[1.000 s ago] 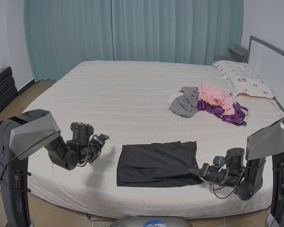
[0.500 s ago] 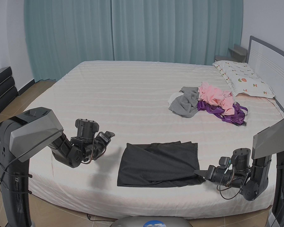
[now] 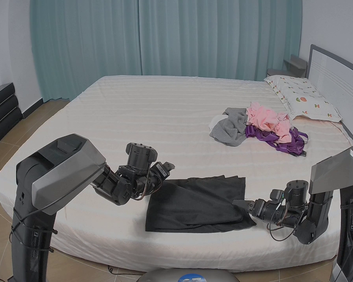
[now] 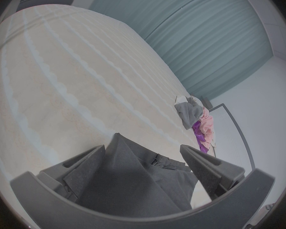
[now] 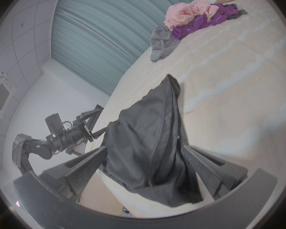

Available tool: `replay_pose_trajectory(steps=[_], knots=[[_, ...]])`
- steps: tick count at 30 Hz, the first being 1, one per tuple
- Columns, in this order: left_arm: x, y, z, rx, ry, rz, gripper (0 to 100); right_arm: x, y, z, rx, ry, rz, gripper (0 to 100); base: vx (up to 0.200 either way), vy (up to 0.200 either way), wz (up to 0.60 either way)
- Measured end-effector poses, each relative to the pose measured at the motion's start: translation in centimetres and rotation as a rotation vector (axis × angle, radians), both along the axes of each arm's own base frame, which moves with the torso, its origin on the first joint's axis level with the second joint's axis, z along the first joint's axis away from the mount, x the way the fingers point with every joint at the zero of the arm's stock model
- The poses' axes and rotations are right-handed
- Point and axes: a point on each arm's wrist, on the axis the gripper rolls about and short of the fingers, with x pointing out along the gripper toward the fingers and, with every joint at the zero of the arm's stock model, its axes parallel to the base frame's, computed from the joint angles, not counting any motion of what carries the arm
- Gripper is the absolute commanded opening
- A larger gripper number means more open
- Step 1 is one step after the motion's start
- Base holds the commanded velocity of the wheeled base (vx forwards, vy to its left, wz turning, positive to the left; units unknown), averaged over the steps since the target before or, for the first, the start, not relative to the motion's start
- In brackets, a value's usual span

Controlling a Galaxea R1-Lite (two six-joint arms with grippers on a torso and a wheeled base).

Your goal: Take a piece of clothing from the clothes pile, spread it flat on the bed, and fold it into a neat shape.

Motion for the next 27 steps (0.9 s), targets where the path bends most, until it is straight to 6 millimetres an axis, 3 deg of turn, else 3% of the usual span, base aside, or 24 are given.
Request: replay_pose_trajectory(steps=[14,15,27], knots=[[1.2,-0.2,-1.4,0.028,-0.008,0.033,100,6.5,0.5,1.6,-0.044,-0.002,-0.116,100,0.0,0.0,0.0],[1.2,-0.1,-1.5,0.03,-0.007,0.036,100,7.1,0.6,1.7,-0.046,-0.01,-0.123,0,0.0,0.0,0.0],[1.5,0.2,-2.6,0.043,0.011,0.045,100,9.8,1.2,1.5,-0.051,-0.03,-0.147,0,0.0,0.0,0.0]])
